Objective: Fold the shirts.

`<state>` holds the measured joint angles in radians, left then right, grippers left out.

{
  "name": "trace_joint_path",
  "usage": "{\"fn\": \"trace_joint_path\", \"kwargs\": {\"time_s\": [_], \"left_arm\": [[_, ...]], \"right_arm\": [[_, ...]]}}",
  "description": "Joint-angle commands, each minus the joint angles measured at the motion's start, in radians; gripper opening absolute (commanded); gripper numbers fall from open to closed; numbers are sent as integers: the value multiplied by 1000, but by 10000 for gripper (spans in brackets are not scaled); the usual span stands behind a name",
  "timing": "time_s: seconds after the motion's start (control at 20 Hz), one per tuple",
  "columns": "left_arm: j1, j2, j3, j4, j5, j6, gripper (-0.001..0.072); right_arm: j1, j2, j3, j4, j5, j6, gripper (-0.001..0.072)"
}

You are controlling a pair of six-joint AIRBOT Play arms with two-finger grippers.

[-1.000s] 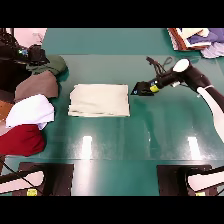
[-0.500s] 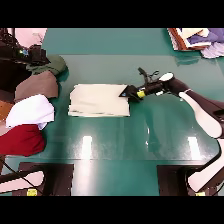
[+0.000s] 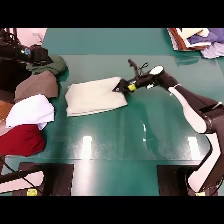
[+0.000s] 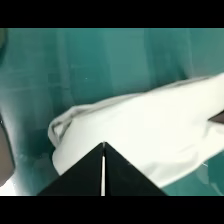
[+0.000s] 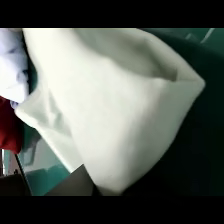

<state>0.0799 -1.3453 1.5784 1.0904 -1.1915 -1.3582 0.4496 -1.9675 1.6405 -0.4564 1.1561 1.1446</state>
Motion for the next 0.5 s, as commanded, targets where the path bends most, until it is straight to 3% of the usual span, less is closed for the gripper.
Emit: {"fn": "trace_joint_path", "kwargs": {"time_s": [0.0, 0.25, 0.45], "left_arm": [[-56, -1, 0, -14, -5, 9, 24], [-193, -1, 0, -14, 14, 31, 24], [-249, -1, 0, -16, 40, 31, 24]], "right_arm": [[-98, 85, 28, -70, 35, 26, 15], [-365, 301, 27, -440, 90, 209, 16], [-640, 482, -114, -587, 81, 284, 16]]}}
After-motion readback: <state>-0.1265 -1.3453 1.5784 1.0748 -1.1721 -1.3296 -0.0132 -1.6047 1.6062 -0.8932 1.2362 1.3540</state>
